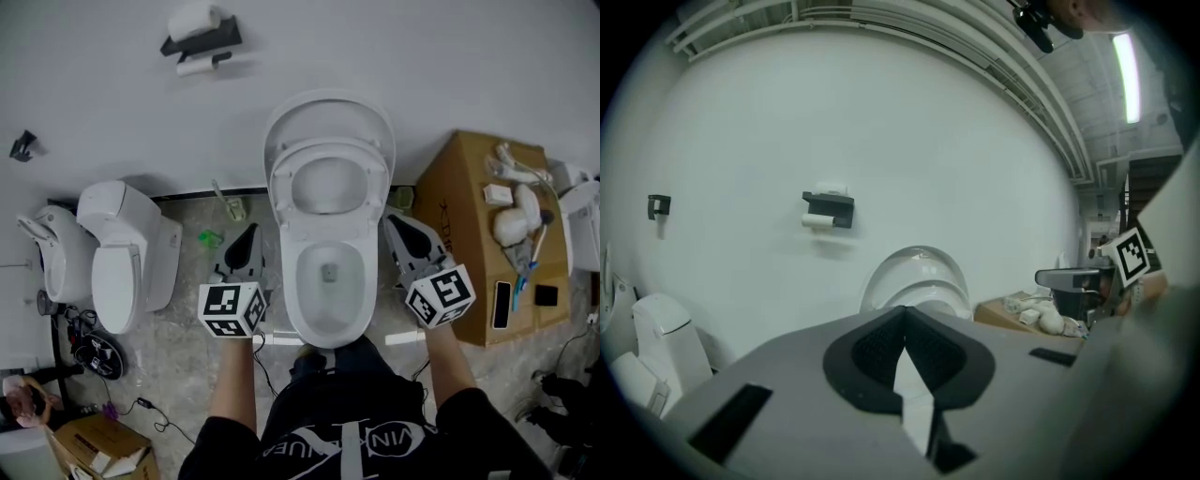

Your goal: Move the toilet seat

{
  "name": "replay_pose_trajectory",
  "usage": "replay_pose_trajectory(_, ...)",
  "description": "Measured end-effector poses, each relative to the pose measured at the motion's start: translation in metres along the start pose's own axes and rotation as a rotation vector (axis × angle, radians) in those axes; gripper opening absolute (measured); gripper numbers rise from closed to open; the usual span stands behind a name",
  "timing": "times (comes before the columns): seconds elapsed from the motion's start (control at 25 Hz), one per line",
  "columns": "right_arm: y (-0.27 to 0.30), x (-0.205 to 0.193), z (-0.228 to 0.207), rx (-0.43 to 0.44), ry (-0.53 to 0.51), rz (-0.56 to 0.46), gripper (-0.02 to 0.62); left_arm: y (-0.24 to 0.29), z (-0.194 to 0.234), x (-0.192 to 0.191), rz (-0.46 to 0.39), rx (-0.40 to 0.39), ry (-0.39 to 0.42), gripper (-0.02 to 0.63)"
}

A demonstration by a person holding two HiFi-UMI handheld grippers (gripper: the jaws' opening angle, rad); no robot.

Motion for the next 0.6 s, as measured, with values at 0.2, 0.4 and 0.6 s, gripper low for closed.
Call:
replay_pose_trajectory(0.2,-0.014,0.006,0.017,-0.013,-0.025,-0.012,0.009,-0.025,0.004,0.006,-0.035,0.011,-0.020,0.003)
replay_pose_trajectory(0.4,-0.021,0.014,0.036,-0.012,-0.032,-0.035,0.009,-0.048,0.006,0.010,-0.058,0.003,-0.027,0.003)
replay_pose_trajectory(0.6,-0.025,0.021,0.047,-0.006,-0.037,-0.051,0.009,-0.062,0.005,0.012,-0.065,-0.011,-0.060,0.003)
Point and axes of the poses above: the fingertips, and each gripper's own axes: y forward along the fingers, z to its left, x out of its top, the point moved 2 cm from there along -y, backward along the fingers, and after that the axes turned 13 degrees about x, right-handed, at the moved point
